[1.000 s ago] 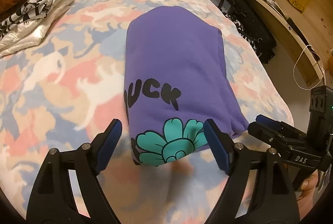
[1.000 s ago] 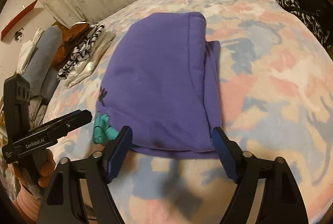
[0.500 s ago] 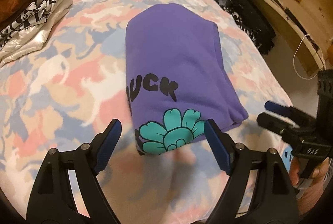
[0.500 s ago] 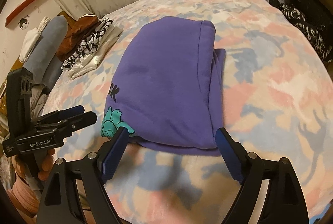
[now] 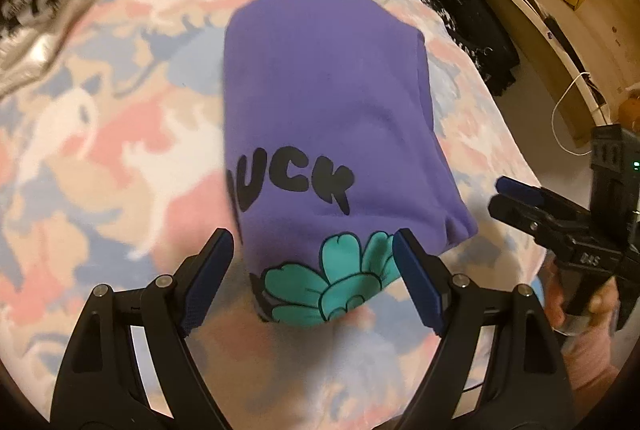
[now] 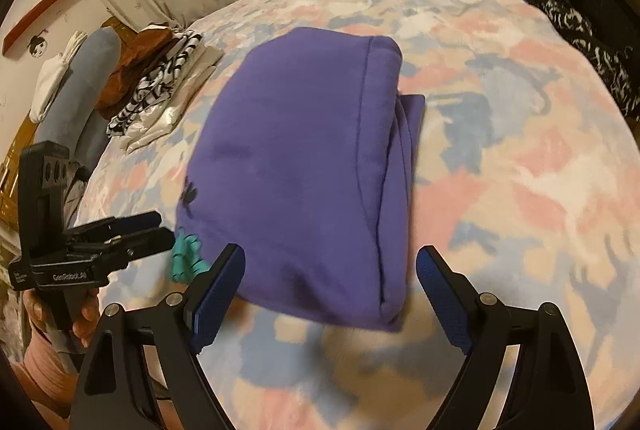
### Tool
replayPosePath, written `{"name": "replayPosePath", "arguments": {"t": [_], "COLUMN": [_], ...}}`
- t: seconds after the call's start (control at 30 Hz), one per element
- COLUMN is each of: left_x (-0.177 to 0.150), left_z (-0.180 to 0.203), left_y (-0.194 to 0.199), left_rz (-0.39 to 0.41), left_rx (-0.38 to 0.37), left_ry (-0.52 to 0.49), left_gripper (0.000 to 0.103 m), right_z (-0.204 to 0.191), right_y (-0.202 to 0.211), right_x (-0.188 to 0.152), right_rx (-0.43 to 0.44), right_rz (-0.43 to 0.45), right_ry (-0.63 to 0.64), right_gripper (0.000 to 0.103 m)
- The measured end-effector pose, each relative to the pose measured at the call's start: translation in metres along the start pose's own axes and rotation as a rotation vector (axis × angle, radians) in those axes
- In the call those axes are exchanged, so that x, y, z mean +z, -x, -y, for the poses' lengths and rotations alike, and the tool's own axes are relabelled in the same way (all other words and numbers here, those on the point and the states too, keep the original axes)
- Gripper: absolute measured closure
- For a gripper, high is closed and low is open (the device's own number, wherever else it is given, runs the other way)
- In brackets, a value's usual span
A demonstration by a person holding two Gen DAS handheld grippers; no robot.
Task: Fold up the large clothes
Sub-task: 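Grasp the folded hoodie bundle from both sides with both grippers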
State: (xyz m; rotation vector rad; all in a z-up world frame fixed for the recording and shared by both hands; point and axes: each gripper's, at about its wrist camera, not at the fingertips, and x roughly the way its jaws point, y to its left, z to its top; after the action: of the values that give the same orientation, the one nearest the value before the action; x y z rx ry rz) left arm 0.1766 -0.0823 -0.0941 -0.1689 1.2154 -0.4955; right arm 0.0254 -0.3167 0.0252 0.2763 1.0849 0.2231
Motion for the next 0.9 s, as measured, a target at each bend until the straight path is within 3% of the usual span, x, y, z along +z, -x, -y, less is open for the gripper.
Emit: {"name": "replayPosePath", "arguments": {"t": [0.2,0.37,0.53,0.7,0.9], "left_x": [0.012,0.018,0.021,0.024,0.022], "left_z": [-0.016,-0.025,-0.031,-0.037,-0.043], "left_y": [-0.028,-0.045,-0.062,-0.075,-0.083], "left_rz": [-0.038,-0.060,-0.072,-0.063,-0.043], "left_rx": [-0.058,-0.109,-0.177,-0.253,-0.293], "left_ry": [0.052,0.069,0.092,0.106,0.115], "left_gripper": [0.023,0.008,0.000,0.000,0.000], "right_z": [0.027,0.040,0.055,0.069,0.077], "right_y": [-0.037,-0.068,-0.104,-0.136,-0.163], "right_x": [0.010,0.014,0.020,0.028,0.040], "right_rx": [0.063,0.130,0.220,0.289,0.325], "right_rz": [-0.047,-0.065,-0.103,-0.109,-0.085], "right_ry": [-0.057,-0.098,-0.138,-0.177,-0.193], "right_gripper": [0.015,0.015,0.014,0.010,0.005]}}
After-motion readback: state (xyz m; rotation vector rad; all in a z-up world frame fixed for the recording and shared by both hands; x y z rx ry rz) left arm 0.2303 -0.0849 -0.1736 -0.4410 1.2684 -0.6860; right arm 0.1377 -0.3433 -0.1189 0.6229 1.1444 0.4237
